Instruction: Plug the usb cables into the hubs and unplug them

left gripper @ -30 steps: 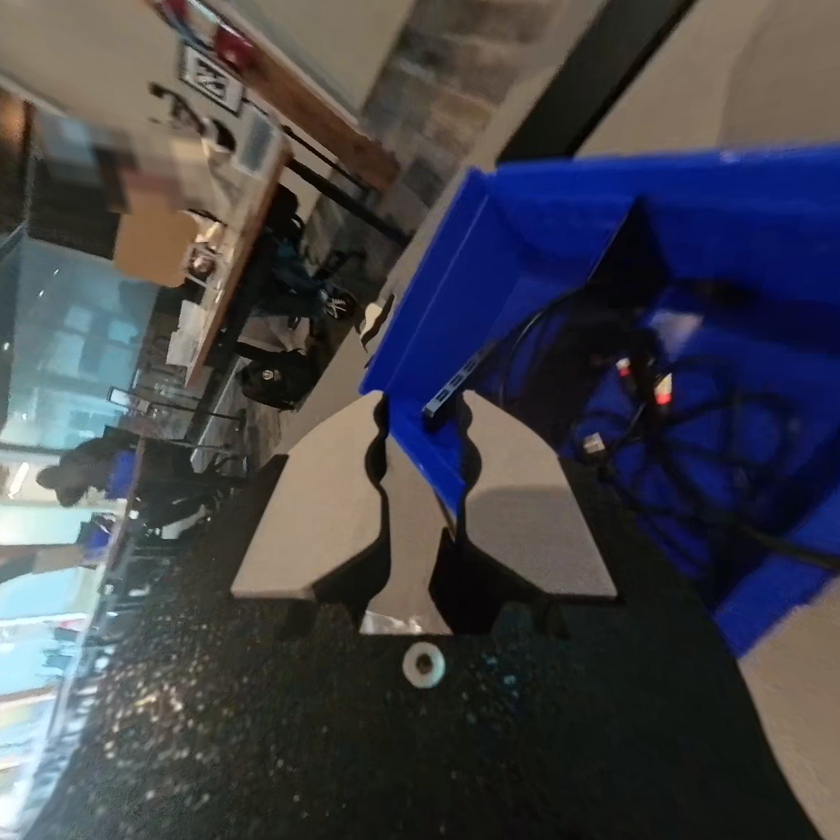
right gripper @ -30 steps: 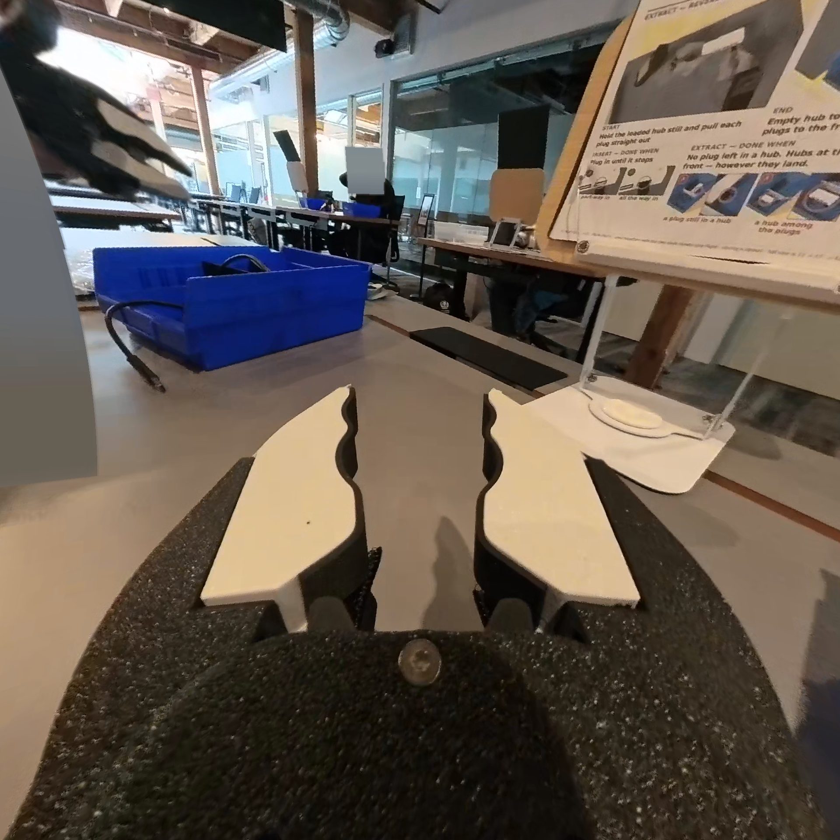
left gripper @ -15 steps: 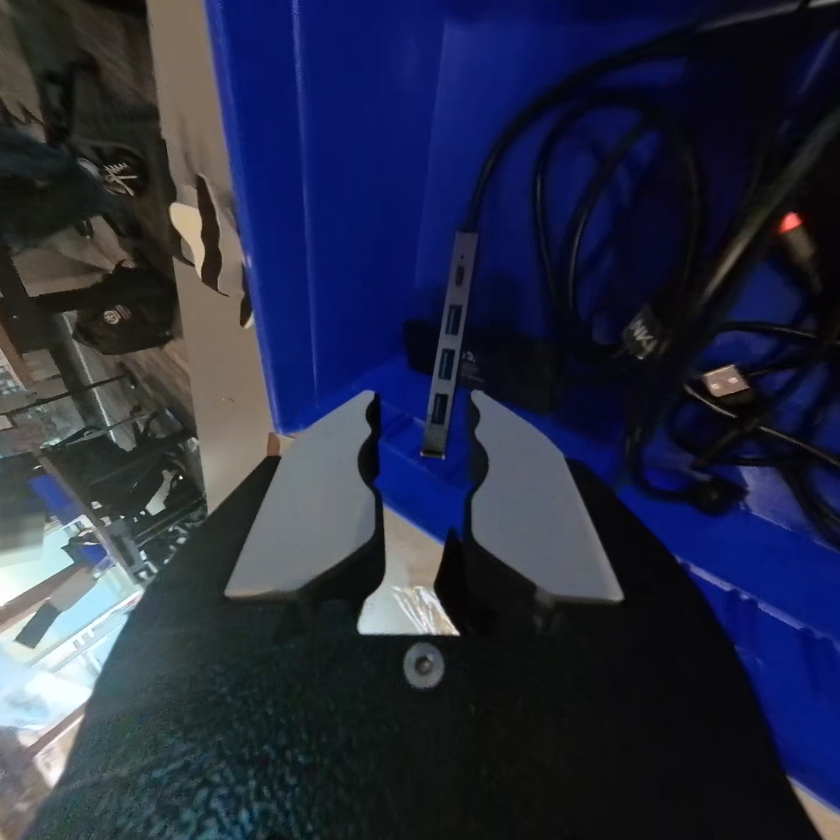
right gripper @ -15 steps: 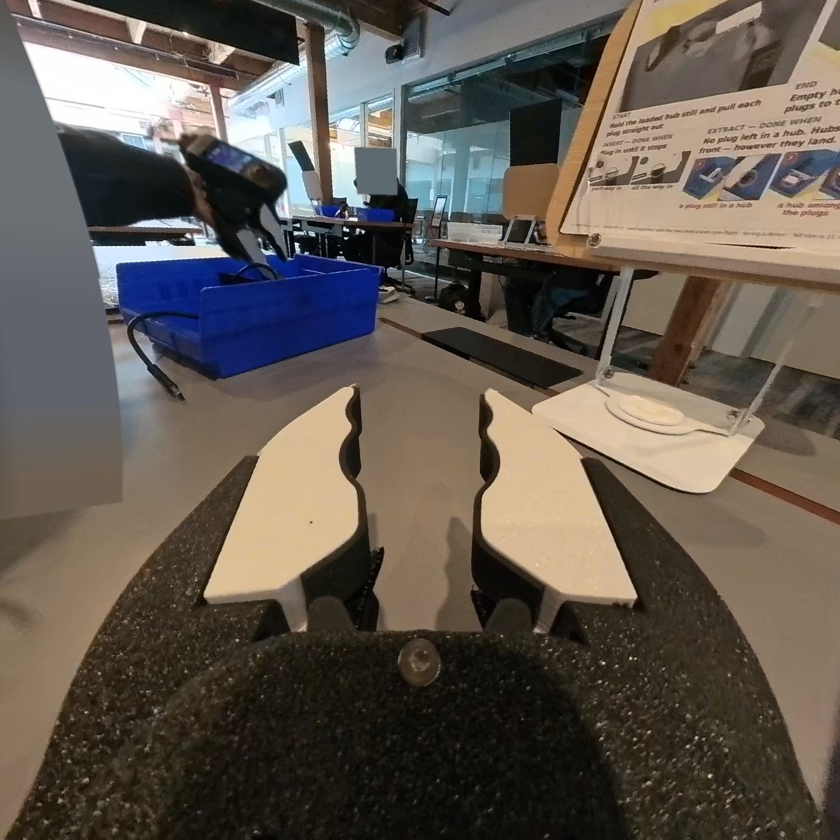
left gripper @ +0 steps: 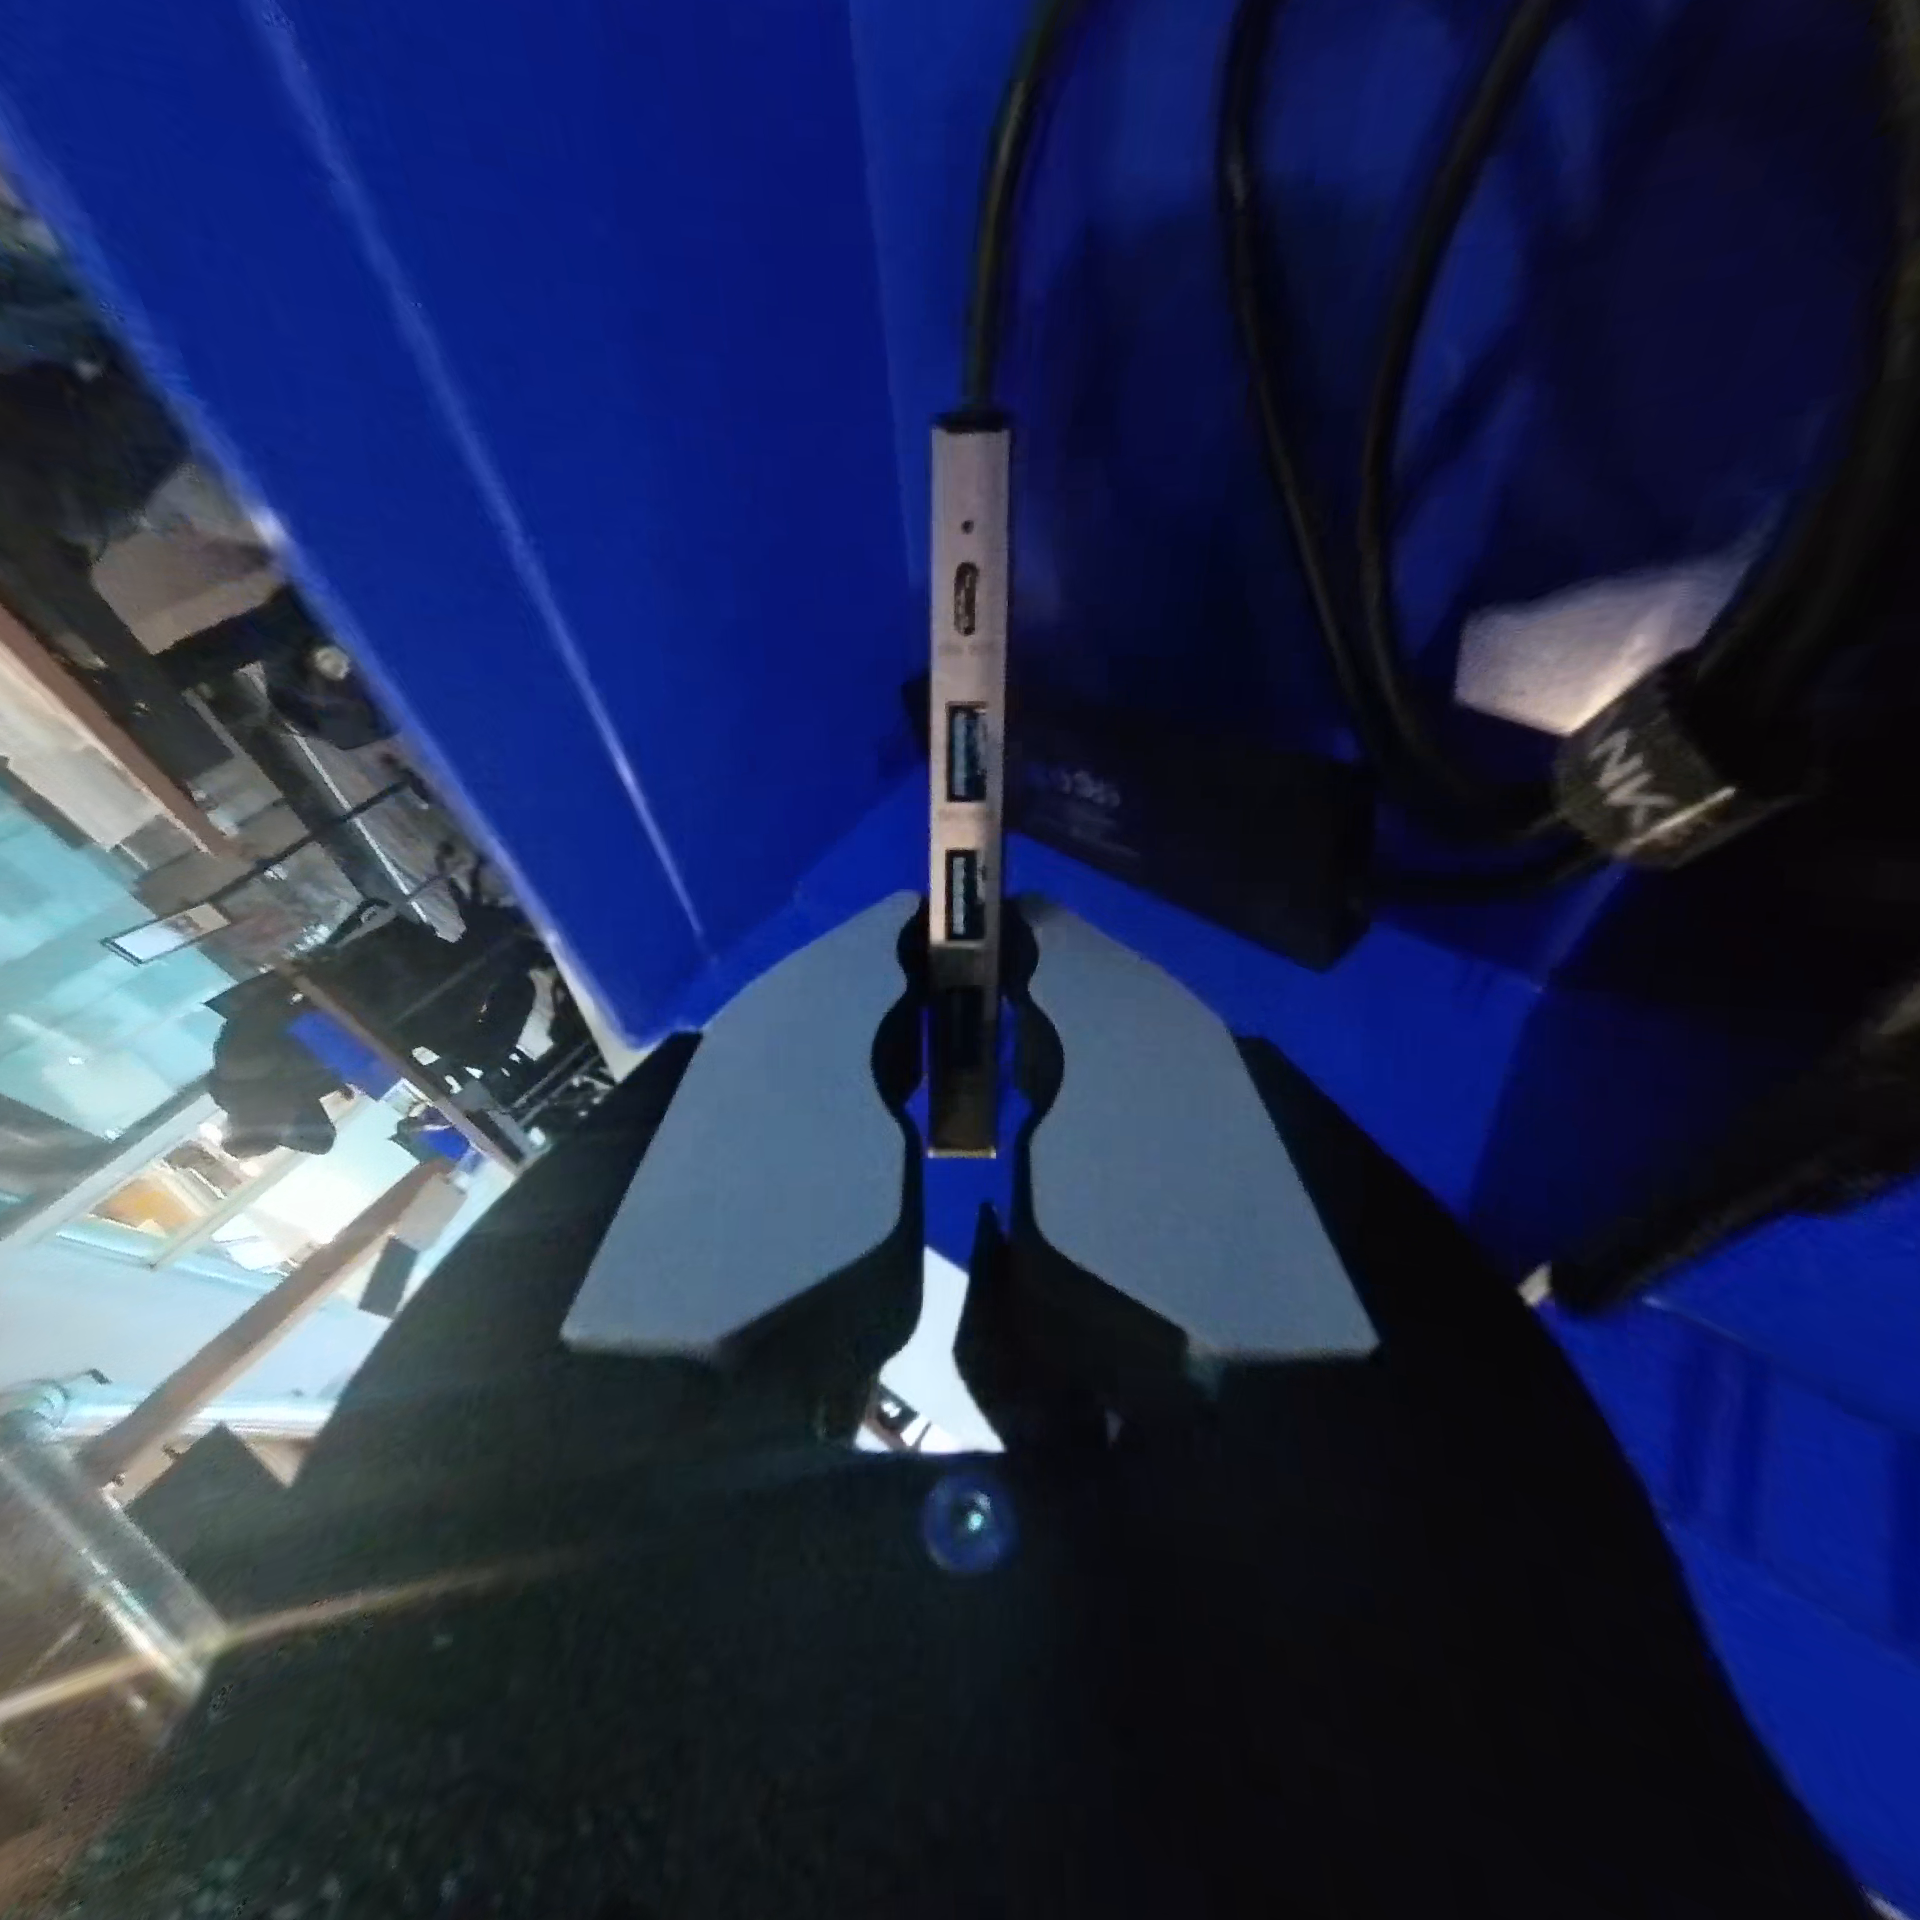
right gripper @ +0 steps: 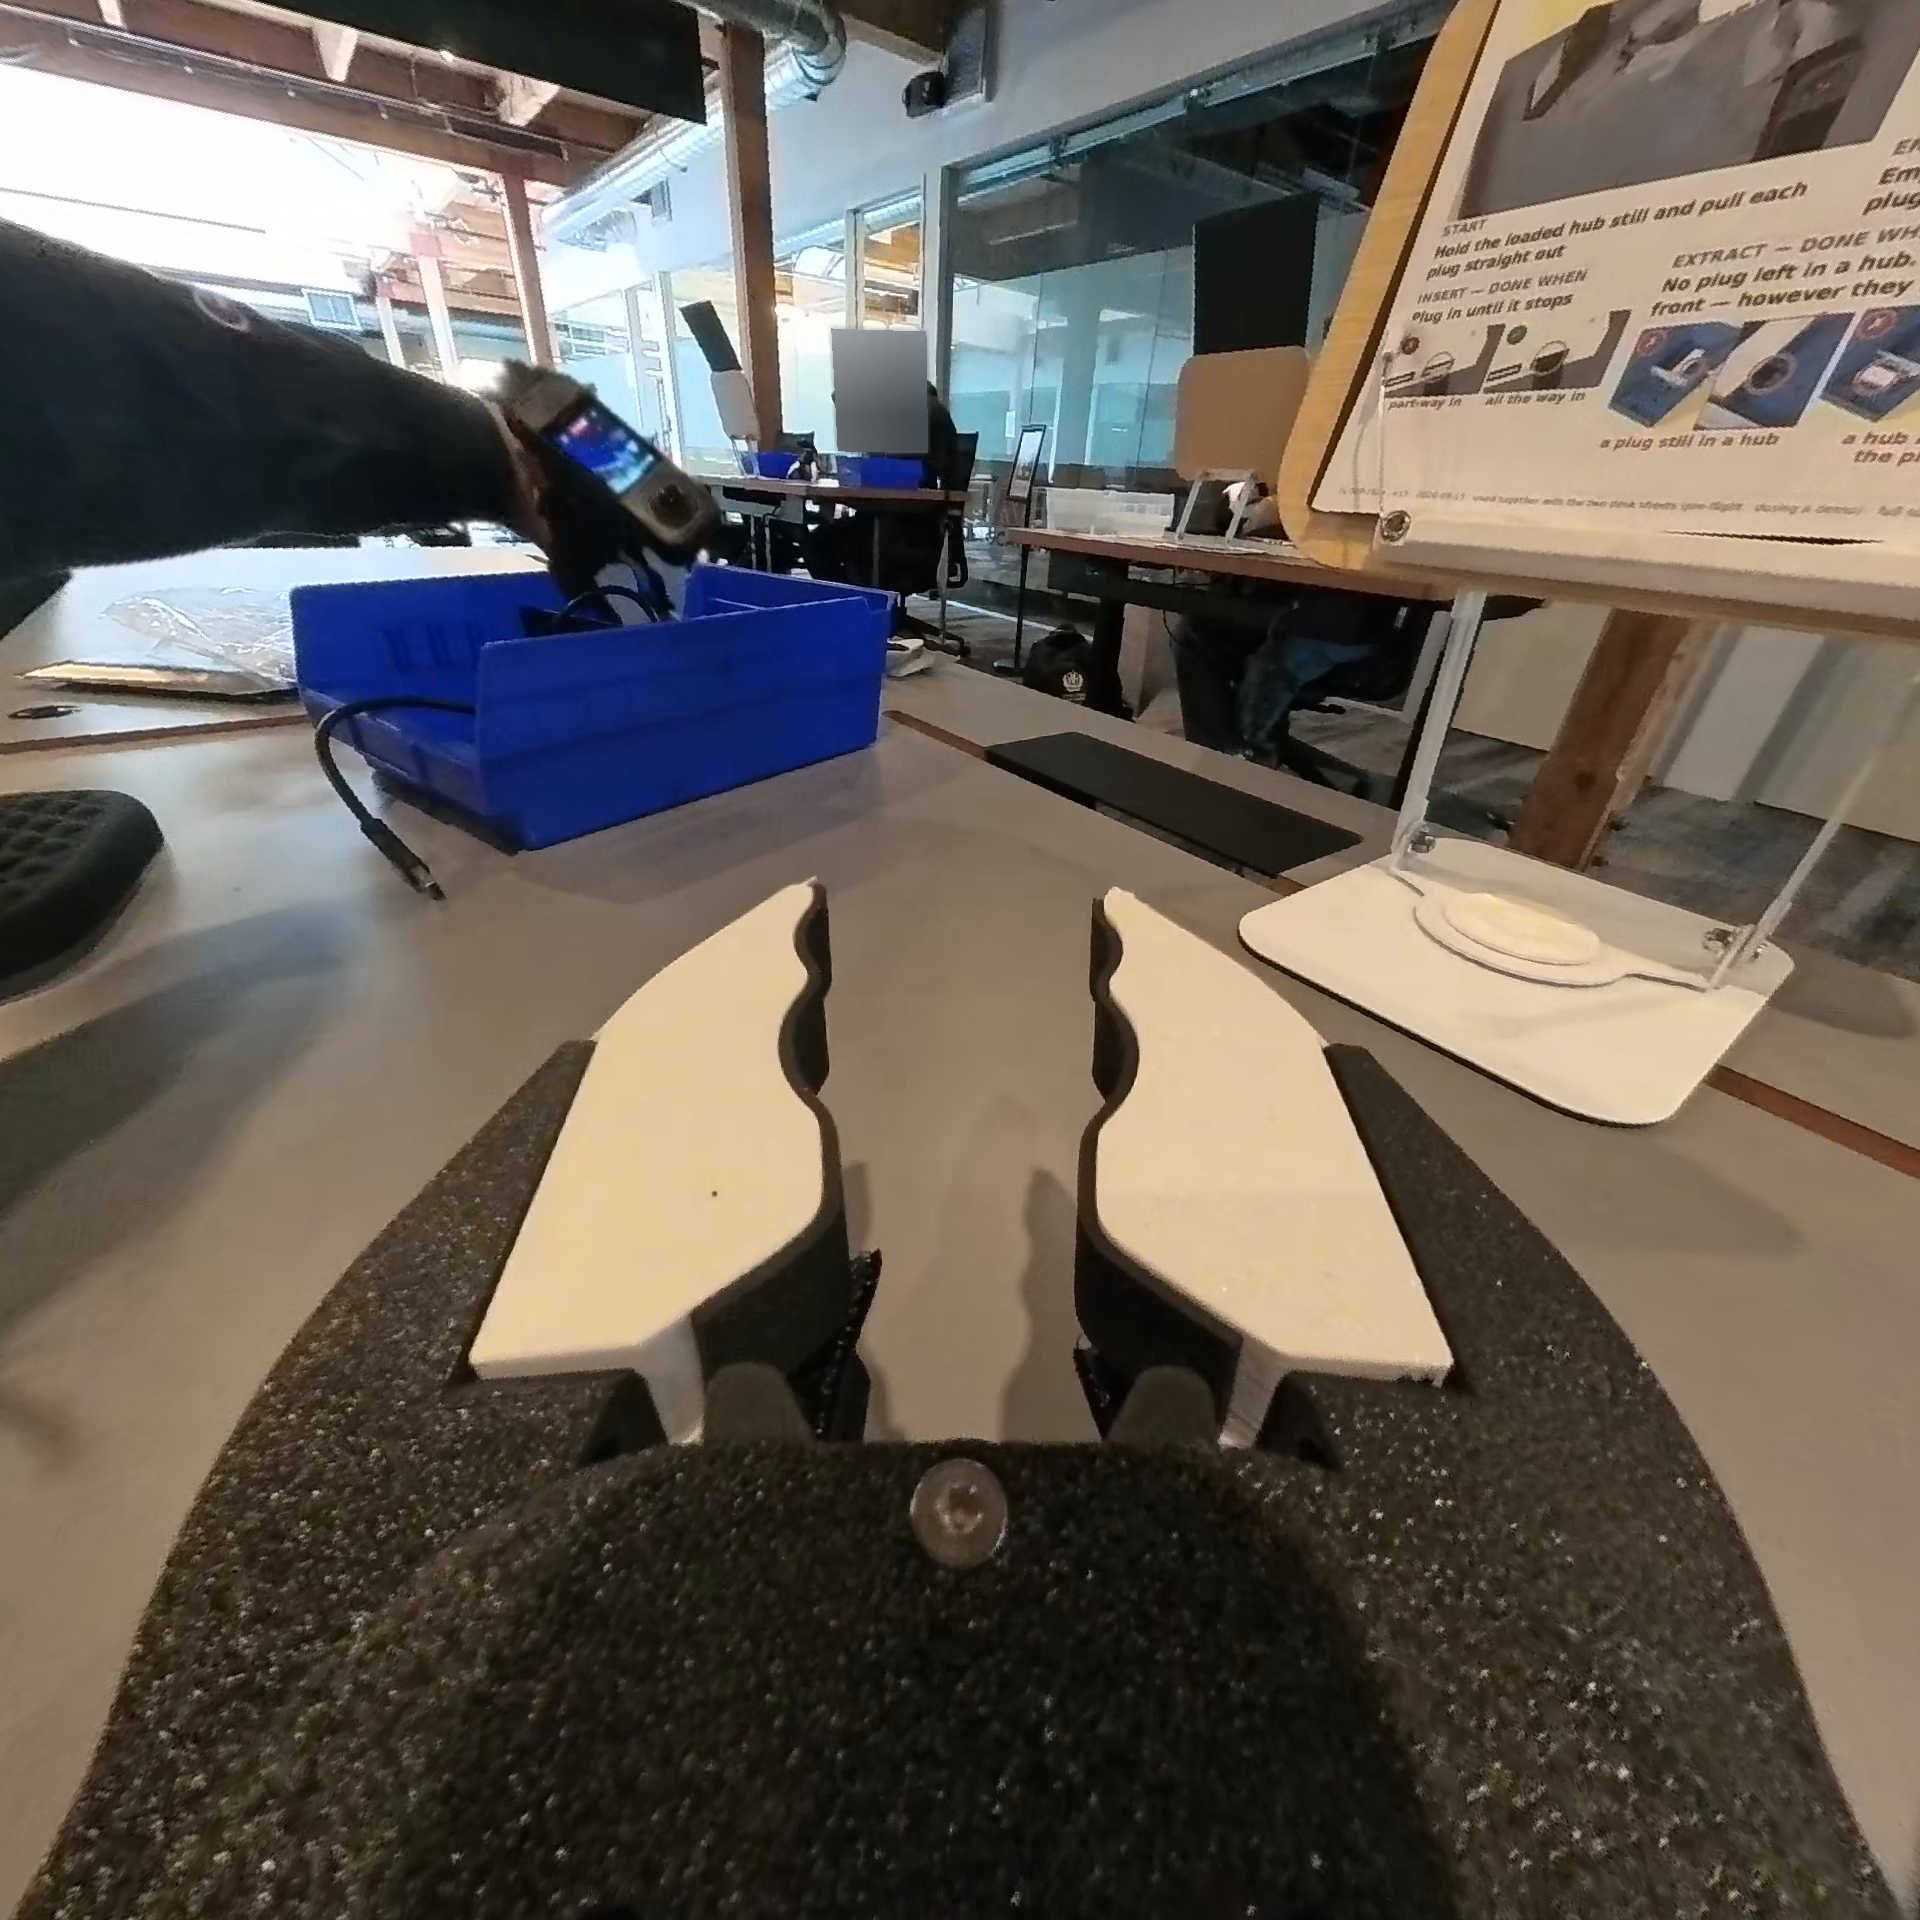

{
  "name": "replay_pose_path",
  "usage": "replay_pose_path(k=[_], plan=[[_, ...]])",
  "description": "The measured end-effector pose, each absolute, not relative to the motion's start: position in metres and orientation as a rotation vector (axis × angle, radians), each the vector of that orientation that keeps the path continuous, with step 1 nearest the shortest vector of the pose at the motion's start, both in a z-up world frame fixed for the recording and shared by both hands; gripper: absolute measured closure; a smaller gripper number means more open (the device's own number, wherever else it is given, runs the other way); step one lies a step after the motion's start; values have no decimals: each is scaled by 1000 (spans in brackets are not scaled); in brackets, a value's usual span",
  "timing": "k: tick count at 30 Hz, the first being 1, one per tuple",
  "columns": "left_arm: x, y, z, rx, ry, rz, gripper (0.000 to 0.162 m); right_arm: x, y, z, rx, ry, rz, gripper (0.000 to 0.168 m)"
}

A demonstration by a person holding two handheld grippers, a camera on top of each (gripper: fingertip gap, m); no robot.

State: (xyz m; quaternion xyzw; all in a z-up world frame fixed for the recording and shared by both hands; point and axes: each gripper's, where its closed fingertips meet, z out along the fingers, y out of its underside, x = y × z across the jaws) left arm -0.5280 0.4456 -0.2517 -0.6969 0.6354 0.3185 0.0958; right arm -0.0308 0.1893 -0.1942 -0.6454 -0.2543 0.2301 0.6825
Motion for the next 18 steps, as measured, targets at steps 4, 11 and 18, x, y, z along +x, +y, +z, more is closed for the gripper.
replay_pose_path(k=[4,11,18], plan=[[-530,447,-220,-2057,1699,897,150,-31,189,-194,-1447,-570,514,122],[-524,438,-122,-1905,1304,781,150,-30,190,-195,-1452,-566,510,124],[-428,382,-87,-1781,1215,291,150,-26,192,-192,-1437,-551,476,126]])
